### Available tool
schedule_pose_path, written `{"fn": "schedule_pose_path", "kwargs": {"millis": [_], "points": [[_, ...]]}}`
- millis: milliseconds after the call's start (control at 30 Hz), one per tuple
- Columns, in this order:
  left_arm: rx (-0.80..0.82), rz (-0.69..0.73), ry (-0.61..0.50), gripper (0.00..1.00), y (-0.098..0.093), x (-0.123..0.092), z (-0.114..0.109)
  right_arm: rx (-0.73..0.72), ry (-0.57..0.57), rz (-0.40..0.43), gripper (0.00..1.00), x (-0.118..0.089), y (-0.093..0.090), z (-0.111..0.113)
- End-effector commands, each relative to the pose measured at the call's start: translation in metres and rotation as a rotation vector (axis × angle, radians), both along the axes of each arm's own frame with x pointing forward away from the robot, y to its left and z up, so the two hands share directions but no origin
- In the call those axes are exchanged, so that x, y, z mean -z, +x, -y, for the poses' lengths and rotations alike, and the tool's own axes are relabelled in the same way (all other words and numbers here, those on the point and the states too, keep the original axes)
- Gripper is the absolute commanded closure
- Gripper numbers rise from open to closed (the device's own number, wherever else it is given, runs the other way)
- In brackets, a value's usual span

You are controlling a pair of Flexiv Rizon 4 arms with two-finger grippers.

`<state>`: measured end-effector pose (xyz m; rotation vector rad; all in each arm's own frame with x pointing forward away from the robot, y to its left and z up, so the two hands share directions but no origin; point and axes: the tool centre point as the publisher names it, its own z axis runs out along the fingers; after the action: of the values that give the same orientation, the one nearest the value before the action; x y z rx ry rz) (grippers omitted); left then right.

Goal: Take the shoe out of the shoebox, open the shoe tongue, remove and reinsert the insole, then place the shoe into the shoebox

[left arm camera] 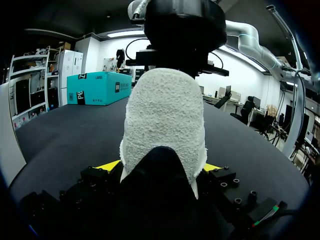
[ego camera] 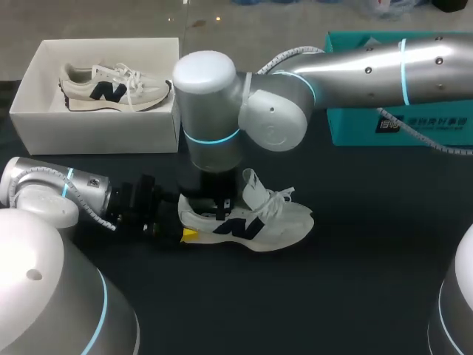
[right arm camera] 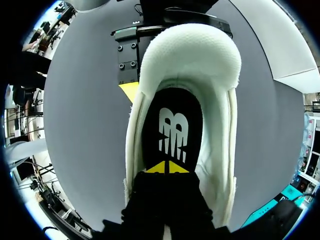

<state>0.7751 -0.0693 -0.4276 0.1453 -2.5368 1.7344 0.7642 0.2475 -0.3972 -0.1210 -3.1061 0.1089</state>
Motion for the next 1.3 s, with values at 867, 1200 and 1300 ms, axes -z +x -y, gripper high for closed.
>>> {"fn": "schedule_pose_path", "kwargs": {"millis": [867, 1200, 1300], "points": [[0.001, -0.002, 0.002, 1.0, 0.002, 0.003, -0.001, 0.067, 0.04, 0.072, 0.6, 0.031, 0.012, 0.001], [0.001, -0.002, 0.002, 1.0, 0.002, 0.003, -0.001, 0.047, 0.008, -0.069, 0.75, 0.055, -0.006, 0.008], [0.001, -0.002, 0.002, 1.0, 0.002, 0.003, -0.001, 0.044, 0.005, -0.081, 1.0, 0.054, -0.009, 0.01]]}}
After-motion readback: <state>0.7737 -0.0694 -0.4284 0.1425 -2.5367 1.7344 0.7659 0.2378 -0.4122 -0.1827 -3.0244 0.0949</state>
